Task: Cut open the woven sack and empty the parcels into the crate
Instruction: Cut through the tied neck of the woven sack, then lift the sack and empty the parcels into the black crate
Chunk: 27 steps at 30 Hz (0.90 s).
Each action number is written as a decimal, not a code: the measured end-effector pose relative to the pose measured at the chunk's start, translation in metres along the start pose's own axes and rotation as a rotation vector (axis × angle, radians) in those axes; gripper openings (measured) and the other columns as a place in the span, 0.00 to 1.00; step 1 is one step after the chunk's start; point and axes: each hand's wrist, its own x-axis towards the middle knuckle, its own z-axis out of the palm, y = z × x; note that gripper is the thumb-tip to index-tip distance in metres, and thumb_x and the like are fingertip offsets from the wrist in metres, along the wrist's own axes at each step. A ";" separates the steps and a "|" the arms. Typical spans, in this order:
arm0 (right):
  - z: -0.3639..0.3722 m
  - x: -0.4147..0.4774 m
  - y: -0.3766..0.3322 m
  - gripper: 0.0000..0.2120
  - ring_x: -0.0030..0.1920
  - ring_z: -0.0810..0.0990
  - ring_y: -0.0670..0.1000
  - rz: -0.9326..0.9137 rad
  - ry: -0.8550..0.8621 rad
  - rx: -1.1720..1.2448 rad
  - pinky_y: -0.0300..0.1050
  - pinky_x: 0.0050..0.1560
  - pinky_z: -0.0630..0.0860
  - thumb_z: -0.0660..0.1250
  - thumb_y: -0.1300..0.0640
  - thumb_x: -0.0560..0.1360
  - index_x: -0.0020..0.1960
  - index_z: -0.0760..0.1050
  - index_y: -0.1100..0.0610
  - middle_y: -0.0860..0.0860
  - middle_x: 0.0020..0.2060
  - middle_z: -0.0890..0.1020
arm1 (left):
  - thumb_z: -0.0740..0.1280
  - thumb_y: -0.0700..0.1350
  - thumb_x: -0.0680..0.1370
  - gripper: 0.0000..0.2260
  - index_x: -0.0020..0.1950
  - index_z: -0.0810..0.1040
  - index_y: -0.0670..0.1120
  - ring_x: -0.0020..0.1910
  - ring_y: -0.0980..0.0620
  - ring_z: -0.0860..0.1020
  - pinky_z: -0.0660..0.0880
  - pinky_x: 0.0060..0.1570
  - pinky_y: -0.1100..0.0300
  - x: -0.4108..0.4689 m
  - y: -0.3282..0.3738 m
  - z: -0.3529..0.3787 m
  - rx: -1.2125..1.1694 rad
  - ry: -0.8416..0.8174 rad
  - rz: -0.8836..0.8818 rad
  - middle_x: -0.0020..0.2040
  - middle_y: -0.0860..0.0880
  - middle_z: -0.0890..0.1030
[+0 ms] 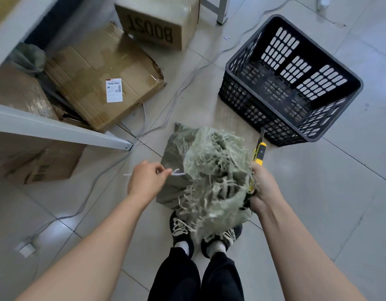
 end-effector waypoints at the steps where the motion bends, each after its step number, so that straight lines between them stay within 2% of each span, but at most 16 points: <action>1: 0.002 -0.001 0.000 0.11 0.36 0.80 0.56 0.002 0.003 0.017 0.55 0.47 0.81 0.71 0.61 0.64 0.44 0.72 0.59 0.60 0.38 0.78 | 0.69 0.54 0.74 0.15 0.56 0.81 0.48 0.59 0.42 0.73 0.69 0.55 0.55 -0.003 0.000 0.004 0.023 -0.037 -0.026 0.54 0.43 0.77; 2: 0.005 -0.004 -0.002 0.06 0.29 0.79 0.54 0.004 0.019 0.019 0.48 0.36 0.81 0.69 0.60 0.68 0.41 0.71 0.58 0.56 0.32 0.77 | 0.70 0.53 0.73 0.20 0.63 0.78 0.49 0.63 0.42 0.70 0.67 0.61 0.55 -0.009 0.007 0.000 0.037 -0.082 0.000 0.59 0.43 0.75; 3: 0.005 -0.004 -0.002 0.06 0.22 0.75 0.50 0.005 0.035 0.025 0.38 0.24 0.74 0.66 0.60 0.72 0.39 0.69 0.56 0.53 0.27 0.74 | 0.70 0.52 0.72 0.23 0.66 0.74 0.49 0.65 0.42 0.69 0.67 0.65 0.55 -0.014 0.012 0.000 -0.049 -0.155 0.000 0.62 0.45 0.74; 4: 0.006 -0.006 -0.004 0.08 0.19 0.71 0.49 0.016 0.042 0.027 0.33 0.19 0.66 0.63 0.61 0.74 0.38 0.67 0.56 0.51 0.24 0.71 | 0.70 0.51 0.71 0.23 0.65 0.74 0.49 0.65 0.44 0.71 0.69 0.65 0.56 -0.020 0.019 -0.003 -0.169 -0.230 0.017 0.63 0.46 0.74; 5: 0.007 -0.009 -0.004 0.09 0.19 0.70 0.49 0.023 0.037 0.041 0.32 0.18 0.61 0.61 0.61 0.75 0.37 0.66 0.56 0.50 0.23 0.69 | 0.70 0.51 0.72 0.20 0.63 0.74 0.48 0.63 0.47 0.73 0.72 0.62 0.59 -0.025 0.026 -0.001 -0.206 -0.319 0.039 0.61 0.47 0.76; 6: 0.008 -0.013 -0.004 0.10 0.21 0.70 0.49 0.034 0.017 0.051 0.32 0.18 0.59 0.60 0.62 0.75 0.37 0.65 0.56 0.50 0.22 0.68 | 0.68 0.50 0.75 0.19 0.63 0.73 0.45 0.62 0.48 0.75 0.72 0.61 0.63 -0.031 0.036 -0.002 -0.081 -0.402 0.144 0.62 0.47 0.76; 7: 0.010 -0.017 -0.003 0.10 0.22 0.70 0.49 0.045 -0.019 0.050 0.32 0.18 0.58 0.60 0.63 0.75 0.36 0.65 0.56 0.50 0.21 0.68 | 0.65 0.48 0.78 0.20 0.67 0.70 0.43 0.65 0.47 0.73 0.69 0.64 0.62 -0.038 0.044 -0.002 -0.040 -0.529 0.159 0.67 0.46 0.74; 8: 0.011 -0.019 0.000 0.09 0.21 0.70 0.49 0.054 -0.048 0.031 0.32 0.18 0.58 0.59 0.64 0.75 0.37 0.65 0.56 0.49 0.22 0.68 | 0.62 0.47 0.80 0.21 0.71 0.66 0.42 0.69 0.46 0.69 0.64 0.67 0.59 -0.046 0.043 0.001 -0.094 -0.556 0.184 0.71 0.44 0.69; 10: 0.013 -0.020 0.004 0.08 0.20 0.71 0.48 0.026 -0.060 -0.058 0.33 0.18 0.59 0.59 0.67 0.74 0.39 0.66 0.56 0.51 0.26 0.70 | 0.60 0.42 0.81 0.22 0.74 0.61 0.40 0.72 0.45 0.66 0.63 0.67 0.58 -0.043 0.055 -0.001 -0.199 -0.476 0.059 0.74 0.42 0.65; 12: 0.013 -0.019 0.005 0.09 0.21 0.69 0.48 -0.060 -0.026 -0.189 0.34 0.19 0.60 0.60 0.69 0.73 0.40 0.68 0.55 0.51 0.28 0.70 | 0.61 0.39 0.80 0.18 0.69 0.69 0.37 0.67 0.46 0.72 0.69 0.61 0.61 -0.037 0.075 -0.006 -0.283 -0.393 0.000 0.69 0.40 0.71; 14: 0.013 -0.018 0.007 0.10 0.26 0.67 0.48 -0.153 0.009 -0.329 0.36 0.23 0.60 0.63 0.68 0.72 0.40 0.71 0.55 0.52 0.30 0.70 | 0.63 0.37 0.78 0.08 0.55 0.79 0.41 0.58 0.50 0.77 0.73 0.51 0.67 -0.036 0.079 -0.012 -0.533 -0.287 0.086 0.55 0.43 0.82; 16: 0.014 -0.020 0.010 0.08 0.30 0.67 0.49 -0.235 0.034 -0.396 0.40 0.26 0.61 0.66 0.66 0.72 0.39 0.73 0.55 0.54 0.33 0.72 | 0.63 0.36 0.78 0.10 0.48 0.79 0.51 0.53 0.51 0.78 0.73 0.50 0.67 -0.037 0.083 -0.018 -0.763 -0.234 0.068 0.44 0.55 0.81; 19: 0.016 -0.027 0.013 0.05 0.27 0.75 0.45 -0.283 0.017 -0.271 0.37 0.23 0.66 0.70 0.62 0.73 0.40 0.76 0.57 0.50 0.31 0.80 | 0.62 0.42 0.78 0.10 0.48 0.77 0.58 0.55 0.51 0.79 0.74 0.60 0.55 -0.026 0.083 -0.019 -0.950 -0.076 0.002 0.49 0.55 0.81; 21: 0.015 -0.032 0.016 0.04 0.24 0.77 0.41 -0.285 -0.002 -0.166 0.34 0.20 0.67 0.72 0.60 0.73 0.41 0.77 0.58 0.46 0.27 0.82 | 0.61 0.47 0.76 0.09 0.44 0.78 0.60 0.53 0.51 0.79 0.75 0.60 0.47 -0.022 0.079 -0.024 -1.078 0.030 -0.063 0.48 0.55 0.82; 24: 0.012 -0.034 0.023 0.13 0.22 0.72 0.45 -0.262 -0.034 -0.135 0.36 0.20 0.65 0.75 0.54 0.64 0.44 0.75 0.58 0.48 0.26 0.79 | 0.59 0.40 0.79 0.13 0.49 0.79 0.57 0.56 0.50 0.79 0.75 0.62 0.48 -0.018 0.083 -0.029 -1.232 0.012 -0.046 0.52 0.53 0.82; 27: 0.019 -0.038 0.029 0.17 0.20 0.67 0.44 -0.177 -0.147 -0.226 0.36 0.20 0.63 0.78 0.54 0.58 0.41 0.74 0.57 0.47 0.23 0.75 | 0.57 0.34 0.80 0.15 0.51 0.78 0.52 0.52 0.51 0.80 0.77 0.56 0.54 -0.017 0.099 -0.032 -1.289 -0.127 0.068 0.50 0.51 0.82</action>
